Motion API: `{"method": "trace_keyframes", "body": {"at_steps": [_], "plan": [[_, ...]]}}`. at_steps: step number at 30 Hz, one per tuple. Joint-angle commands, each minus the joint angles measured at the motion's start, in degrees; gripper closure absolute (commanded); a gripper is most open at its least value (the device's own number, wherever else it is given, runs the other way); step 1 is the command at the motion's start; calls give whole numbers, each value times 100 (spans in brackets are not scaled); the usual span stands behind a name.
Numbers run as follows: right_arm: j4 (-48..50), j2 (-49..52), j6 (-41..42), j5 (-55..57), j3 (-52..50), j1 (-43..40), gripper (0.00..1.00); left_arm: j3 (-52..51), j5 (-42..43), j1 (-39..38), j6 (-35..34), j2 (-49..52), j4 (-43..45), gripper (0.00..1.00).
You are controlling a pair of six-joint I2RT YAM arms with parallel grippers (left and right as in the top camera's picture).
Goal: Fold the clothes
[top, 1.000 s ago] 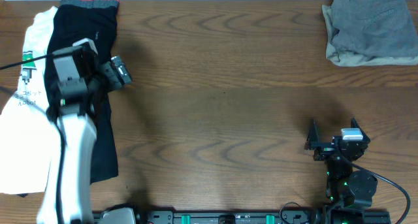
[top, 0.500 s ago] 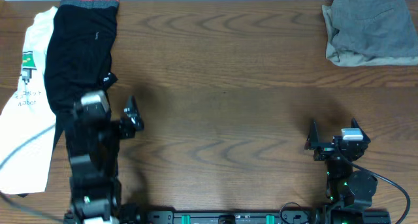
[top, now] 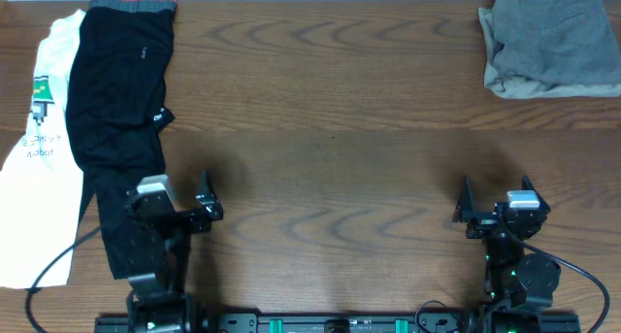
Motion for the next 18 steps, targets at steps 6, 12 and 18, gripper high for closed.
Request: {"method": "trace_keyframes", "body": {"at_steps": [6, 12, 18], "plan": [[-24, -22, 48, 42, -13, -37, 1, -686, -46, -282, 96, -935, 96, 2], [-24, -22, 48, 42, -13, -37, 1, -686, -46, -308, 94, -1493, -243, 2], [-24, -22, 48, 42, -13, -37, 1, -686, -48, -374, 96, -1480, -258, 2]]}}
